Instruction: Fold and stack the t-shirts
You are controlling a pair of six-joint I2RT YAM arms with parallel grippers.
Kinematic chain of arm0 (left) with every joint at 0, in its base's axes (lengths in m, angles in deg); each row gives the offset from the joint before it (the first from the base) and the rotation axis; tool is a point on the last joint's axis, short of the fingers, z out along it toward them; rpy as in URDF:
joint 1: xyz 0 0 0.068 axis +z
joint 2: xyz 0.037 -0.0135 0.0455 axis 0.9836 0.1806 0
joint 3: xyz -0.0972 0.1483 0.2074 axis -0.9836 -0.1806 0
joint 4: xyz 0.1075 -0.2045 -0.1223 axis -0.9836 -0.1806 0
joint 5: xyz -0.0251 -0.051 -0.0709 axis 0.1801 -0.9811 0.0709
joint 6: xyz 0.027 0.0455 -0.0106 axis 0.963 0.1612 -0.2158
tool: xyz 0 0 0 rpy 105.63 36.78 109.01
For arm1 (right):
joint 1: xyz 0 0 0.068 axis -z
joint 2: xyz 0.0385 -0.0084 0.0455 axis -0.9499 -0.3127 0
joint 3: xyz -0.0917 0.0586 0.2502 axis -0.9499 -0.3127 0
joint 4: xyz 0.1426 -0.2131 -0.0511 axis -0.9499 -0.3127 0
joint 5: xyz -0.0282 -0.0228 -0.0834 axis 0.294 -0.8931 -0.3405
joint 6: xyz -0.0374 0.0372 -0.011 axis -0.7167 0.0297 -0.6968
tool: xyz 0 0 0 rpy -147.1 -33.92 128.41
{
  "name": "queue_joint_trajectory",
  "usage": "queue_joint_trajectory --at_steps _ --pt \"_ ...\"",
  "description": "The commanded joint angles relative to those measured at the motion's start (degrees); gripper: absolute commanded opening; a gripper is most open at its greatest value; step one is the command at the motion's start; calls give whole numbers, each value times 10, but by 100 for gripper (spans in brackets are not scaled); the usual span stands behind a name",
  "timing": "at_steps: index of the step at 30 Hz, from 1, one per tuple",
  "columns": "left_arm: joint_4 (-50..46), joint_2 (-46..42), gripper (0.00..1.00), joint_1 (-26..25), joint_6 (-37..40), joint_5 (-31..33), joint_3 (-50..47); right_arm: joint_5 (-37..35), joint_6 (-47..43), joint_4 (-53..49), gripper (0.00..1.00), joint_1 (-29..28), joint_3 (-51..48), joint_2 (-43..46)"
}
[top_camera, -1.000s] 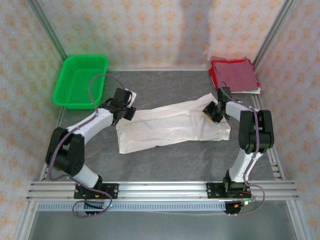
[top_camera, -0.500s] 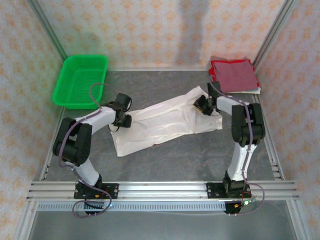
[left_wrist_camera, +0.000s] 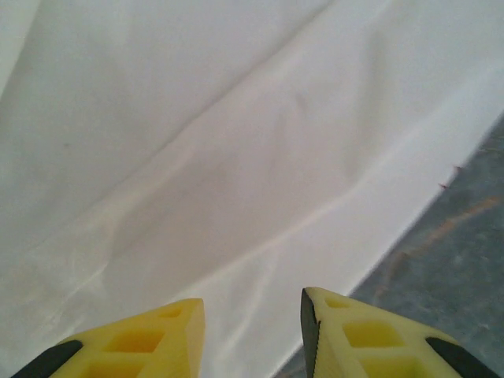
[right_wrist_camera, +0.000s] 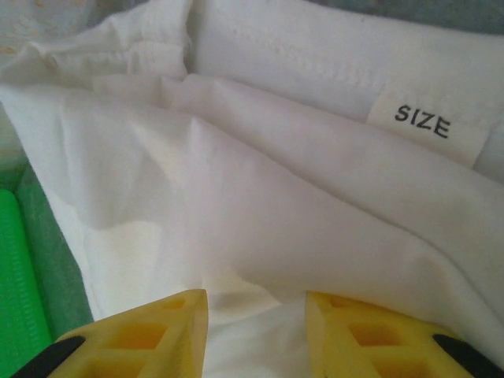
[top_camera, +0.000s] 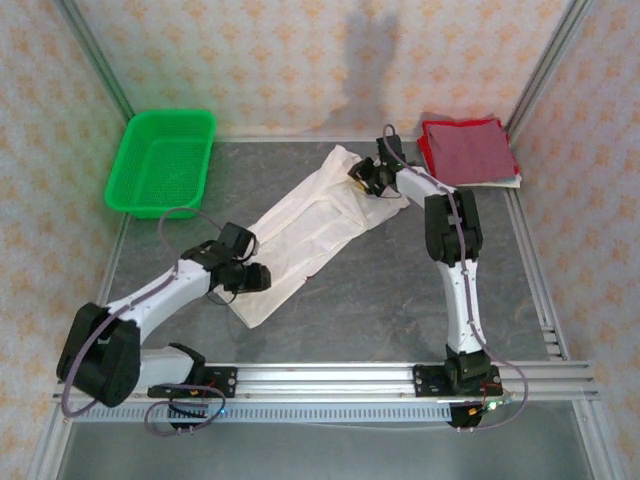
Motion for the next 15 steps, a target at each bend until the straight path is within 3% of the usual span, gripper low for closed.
queue_joint_trajectory --at_steps 1,7,9,15 --pt "-45 -39 37 0 -17 30 25 -13 -15 -64 40 -1 44 32" --pt "5 -7 37 16 24 83 88 -78 -52 -96 43 -1 -80 166" --pt "15 45 36 29 55 104 134 -90 -49 -80 43 -1 -148 206" --pt "-1 245 29 86 121 89 309 -92 -22 -22 39 -9 -296 262"
